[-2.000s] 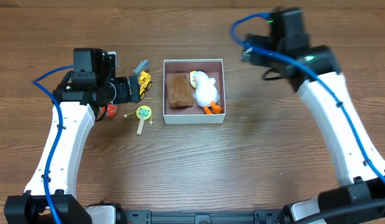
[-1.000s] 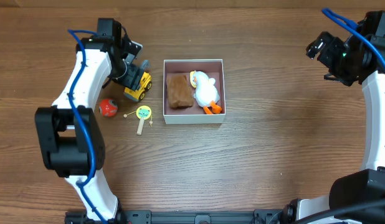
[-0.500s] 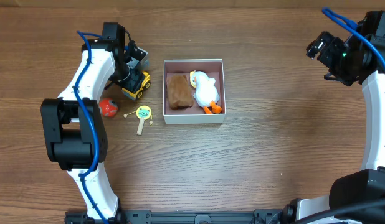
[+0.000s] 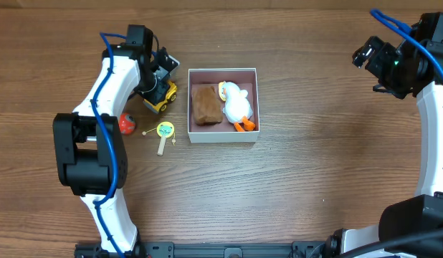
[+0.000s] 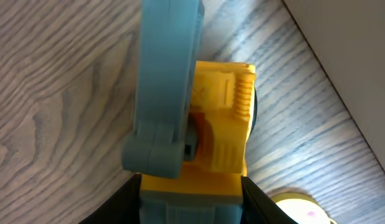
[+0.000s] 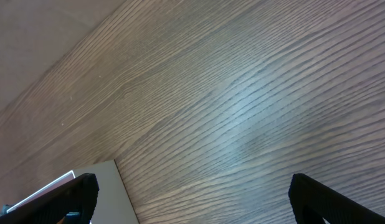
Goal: Pack container
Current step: 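Grasp the yellow toy crane truck with the left gripper, then lower the yellow truck into the box and open left gripper, then move left gripper to the red ball and grasp it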
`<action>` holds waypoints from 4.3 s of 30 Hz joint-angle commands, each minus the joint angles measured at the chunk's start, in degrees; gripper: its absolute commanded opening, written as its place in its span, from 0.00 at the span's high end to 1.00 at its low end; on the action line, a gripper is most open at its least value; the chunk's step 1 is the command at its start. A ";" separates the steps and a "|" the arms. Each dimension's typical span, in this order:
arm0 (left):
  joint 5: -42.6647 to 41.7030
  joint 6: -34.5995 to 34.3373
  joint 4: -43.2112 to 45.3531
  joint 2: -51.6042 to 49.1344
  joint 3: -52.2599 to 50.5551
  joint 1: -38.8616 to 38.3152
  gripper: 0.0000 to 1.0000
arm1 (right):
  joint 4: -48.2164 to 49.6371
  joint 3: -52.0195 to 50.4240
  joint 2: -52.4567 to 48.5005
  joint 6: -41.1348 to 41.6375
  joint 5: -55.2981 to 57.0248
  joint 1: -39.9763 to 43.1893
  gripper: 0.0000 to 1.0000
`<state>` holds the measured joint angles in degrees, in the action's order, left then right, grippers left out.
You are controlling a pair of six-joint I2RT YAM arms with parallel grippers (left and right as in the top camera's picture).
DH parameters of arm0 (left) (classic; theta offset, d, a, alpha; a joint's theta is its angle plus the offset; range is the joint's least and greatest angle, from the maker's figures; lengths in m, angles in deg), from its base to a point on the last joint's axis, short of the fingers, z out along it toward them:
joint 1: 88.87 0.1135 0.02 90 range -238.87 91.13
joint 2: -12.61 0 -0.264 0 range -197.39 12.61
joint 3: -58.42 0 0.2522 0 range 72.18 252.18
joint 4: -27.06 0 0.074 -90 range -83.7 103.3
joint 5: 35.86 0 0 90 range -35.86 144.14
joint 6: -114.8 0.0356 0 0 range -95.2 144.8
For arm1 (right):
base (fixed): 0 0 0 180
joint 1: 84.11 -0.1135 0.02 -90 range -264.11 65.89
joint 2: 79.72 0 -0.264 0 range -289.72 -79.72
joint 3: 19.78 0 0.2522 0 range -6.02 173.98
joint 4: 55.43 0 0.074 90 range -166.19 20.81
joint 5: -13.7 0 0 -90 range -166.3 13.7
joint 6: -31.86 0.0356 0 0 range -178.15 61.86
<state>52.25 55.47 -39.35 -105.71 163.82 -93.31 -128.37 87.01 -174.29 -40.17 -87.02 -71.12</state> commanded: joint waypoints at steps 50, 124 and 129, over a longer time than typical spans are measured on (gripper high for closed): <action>-0.57 13.29 -19.89 0.31 14.88 -26.27 0.00 | -2.64 0.26 0.20 0.00 -0.55 -0.17 0.00; -6.97 -25.11 -37.05 32.35 3.02 16.55 0.29 | -4.22 0.24 0.20 0.00 -0.55 -0.17 0.00; -6.95 -25.18 -20.74 35.65 -15.72 16.65 0.21 | -4.20 0.26 0.20 0.00 -0.55 -0.15 0.00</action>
<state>46.61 30.69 -66.71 -68.92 157.57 -76.77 -132.89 86.97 -174.29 -40.19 -87.48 -71.14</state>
